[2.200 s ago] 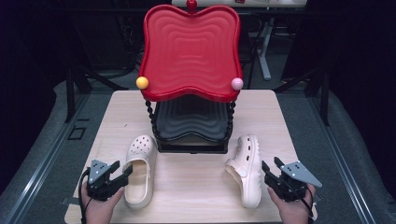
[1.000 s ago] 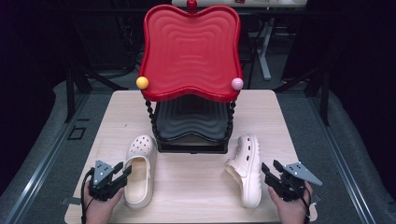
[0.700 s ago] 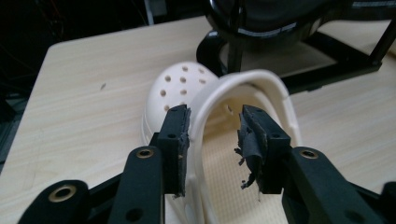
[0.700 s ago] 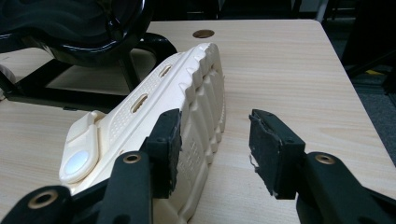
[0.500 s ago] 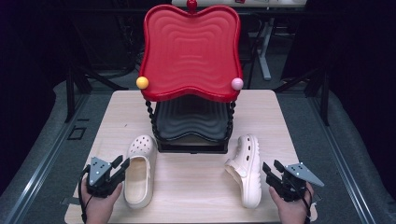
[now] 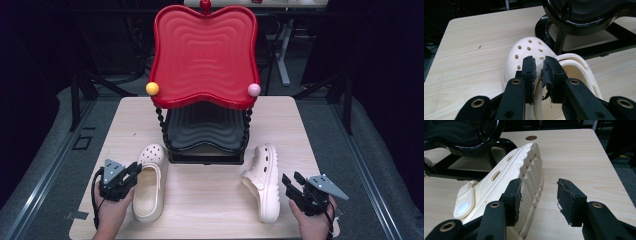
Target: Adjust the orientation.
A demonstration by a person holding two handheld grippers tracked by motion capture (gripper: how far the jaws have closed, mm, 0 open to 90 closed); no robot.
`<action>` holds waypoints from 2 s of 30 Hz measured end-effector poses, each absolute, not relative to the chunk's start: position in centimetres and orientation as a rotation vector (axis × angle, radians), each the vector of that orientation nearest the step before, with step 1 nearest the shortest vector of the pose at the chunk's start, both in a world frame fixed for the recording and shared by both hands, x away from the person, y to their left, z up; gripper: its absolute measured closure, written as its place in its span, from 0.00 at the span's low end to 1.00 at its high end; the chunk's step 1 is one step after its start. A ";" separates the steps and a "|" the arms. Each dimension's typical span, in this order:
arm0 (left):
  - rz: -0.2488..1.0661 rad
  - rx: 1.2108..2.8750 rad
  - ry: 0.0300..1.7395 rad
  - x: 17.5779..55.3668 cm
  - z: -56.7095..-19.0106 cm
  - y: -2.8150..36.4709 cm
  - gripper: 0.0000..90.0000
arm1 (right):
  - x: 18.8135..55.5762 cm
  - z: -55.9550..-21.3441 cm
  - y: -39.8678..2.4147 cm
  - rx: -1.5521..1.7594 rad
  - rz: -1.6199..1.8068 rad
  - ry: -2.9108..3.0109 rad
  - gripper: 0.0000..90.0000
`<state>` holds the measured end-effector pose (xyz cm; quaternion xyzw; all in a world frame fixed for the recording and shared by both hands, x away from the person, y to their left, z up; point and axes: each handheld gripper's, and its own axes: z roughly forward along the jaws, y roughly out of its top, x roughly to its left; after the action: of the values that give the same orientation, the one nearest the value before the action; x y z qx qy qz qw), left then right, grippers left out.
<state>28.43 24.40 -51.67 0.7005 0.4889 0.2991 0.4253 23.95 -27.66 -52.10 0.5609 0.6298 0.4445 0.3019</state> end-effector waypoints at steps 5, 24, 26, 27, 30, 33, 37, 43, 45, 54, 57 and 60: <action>0.733 1.738 1.219 27.9 -51.8 24.6 0.86 | 23.9 -52.0 -27.6 1.494 1.184 1.664 0.59; 0.827 1.824 1.158 26.8 -52.6 24.3 0.72 | 23.8 -52.0 -27.6 1.480 1.190 1.650 0.59; 0.836 1.815 1.166 26.8 -52.7 24.4 0.72 | 23.8 -52.0 -27.6 1.481 1.188 1.653 0.59; 0.836 1.815 1.166 26.8 -52.7 24.4 0.73 | 23.7 -52.0 -27.6 1.480 1.187 1.654 0.59; 0.821 1.829 1.185 26.9 -52.9 24.6 0.72 | 23.7 -51.9 -27.6 1.477 1.181 1.657 0.59; 0.804 1.847 1.193 27.2 -53.2 24.5 0.72 | 23.6 -51.9 -27.6 1.474 1.179 1.657 0.59; 0.810 1.868 1.210 27.7 -53.8 24.4 0.74 | 23.6 -51.9 -27.6 1.475 1.177 1.656 0.59; 0.794 1.860 1.246 27.8 -53.9 24.5 0.81 | 23.5 -51.6 -27.2 1.455 1.178 1.665 0.68; 0.795 1.861 1.248 27.7 -53.8 24.4 0.81 | 23.4 -51.4 -27.1 1.445 1.171 1.676 0.72; 0.763 1.863 1.292 26.6 -53.5 23.6 0.81 | 22.8 -50.6 -22.5 1.233 1.079 1.843 0.93; 0.749 1.870 1.291 26.3 -53.4 23.6 0.81 | 22.9 -50.8 -21.7 1.198 1.038 1.875 0.94; 0.734 1.857 1.299 26.3 -53.5 23.7 0.81 | 23.1 -51.2 -21.3 1.189 0.961 1.903 0.97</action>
<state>26.28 23.75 -53.46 0.7241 0.5065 0.2860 0.3706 23.10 -21.31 -51.21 0.4576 0.7323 0.3699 0.3428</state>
